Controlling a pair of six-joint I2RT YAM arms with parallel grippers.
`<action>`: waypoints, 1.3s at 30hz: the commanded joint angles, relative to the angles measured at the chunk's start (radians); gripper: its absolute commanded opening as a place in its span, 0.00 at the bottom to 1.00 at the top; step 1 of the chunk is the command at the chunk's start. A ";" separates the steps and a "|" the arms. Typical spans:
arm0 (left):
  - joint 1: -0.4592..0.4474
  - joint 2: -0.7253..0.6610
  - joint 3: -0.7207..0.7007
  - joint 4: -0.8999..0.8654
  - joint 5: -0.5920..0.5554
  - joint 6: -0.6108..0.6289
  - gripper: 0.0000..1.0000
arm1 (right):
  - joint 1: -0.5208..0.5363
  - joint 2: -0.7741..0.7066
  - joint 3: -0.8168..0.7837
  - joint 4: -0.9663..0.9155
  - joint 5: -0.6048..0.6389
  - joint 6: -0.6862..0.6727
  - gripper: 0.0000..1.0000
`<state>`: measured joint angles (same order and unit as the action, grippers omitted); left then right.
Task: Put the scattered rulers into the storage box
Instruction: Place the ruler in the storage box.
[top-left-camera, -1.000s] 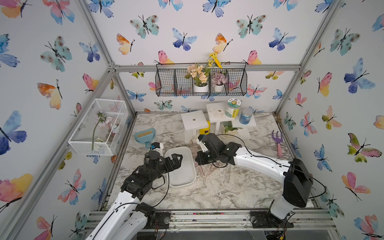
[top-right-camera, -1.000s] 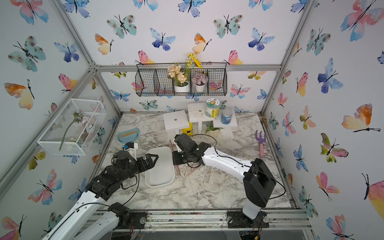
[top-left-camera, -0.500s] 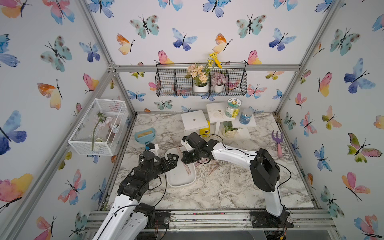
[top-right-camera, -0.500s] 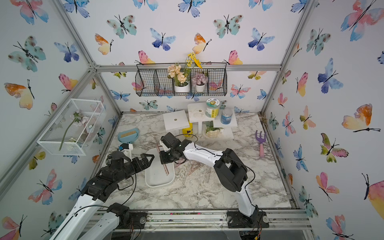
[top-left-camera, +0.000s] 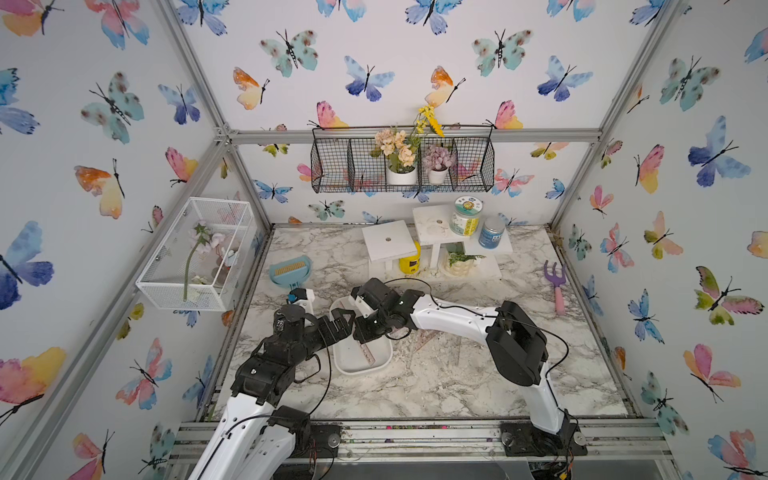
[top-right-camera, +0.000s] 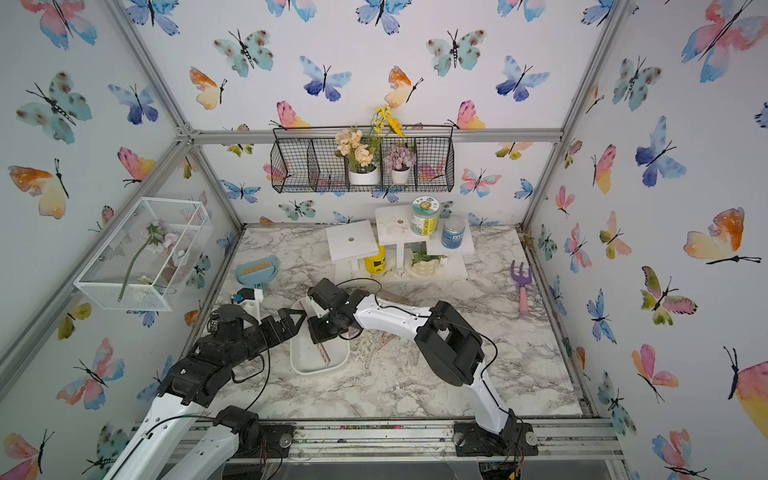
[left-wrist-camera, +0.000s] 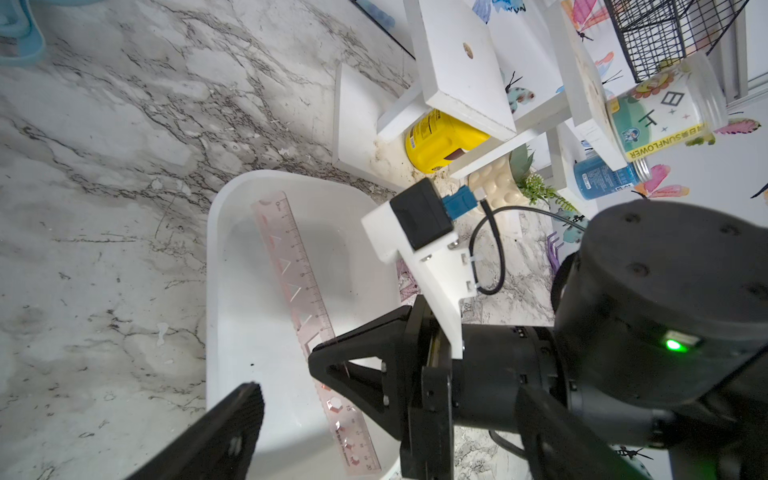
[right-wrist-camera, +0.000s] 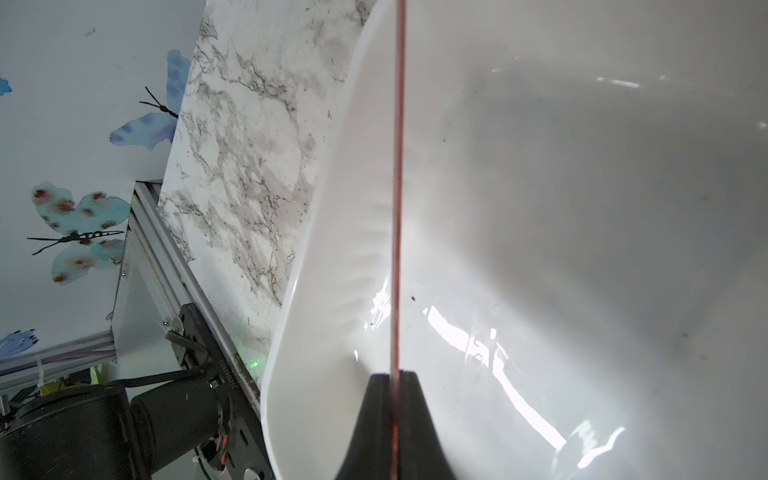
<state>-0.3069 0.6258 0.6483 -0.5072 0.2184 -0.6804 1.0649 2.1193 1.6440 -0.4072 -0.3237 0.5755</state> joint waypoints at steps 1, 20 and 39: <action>0.006 -0.003 -0.004 -0.005 0.033 0.007 1.00 | 0.009 0.036 -0.016 0.014 -0.015 0.007 0.02; 0.008 -0.040 -0.036 -0.019 0.012 -0.004 1.00 | 0.010 0.088 0.007 0.022 0.038 0.038 0.11; 0.010 -0.050 0.011 -0.038 -0.009 -0.002 1.00 | 0.009 -0.064 0.047 -0.049 0.207 -0.005 0.51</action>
<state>-0.3019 0.5766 0.6170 -0.5381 0.2272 -0.6849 1.0714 2.1330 1.6485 -0.4007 -0.2108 0.5968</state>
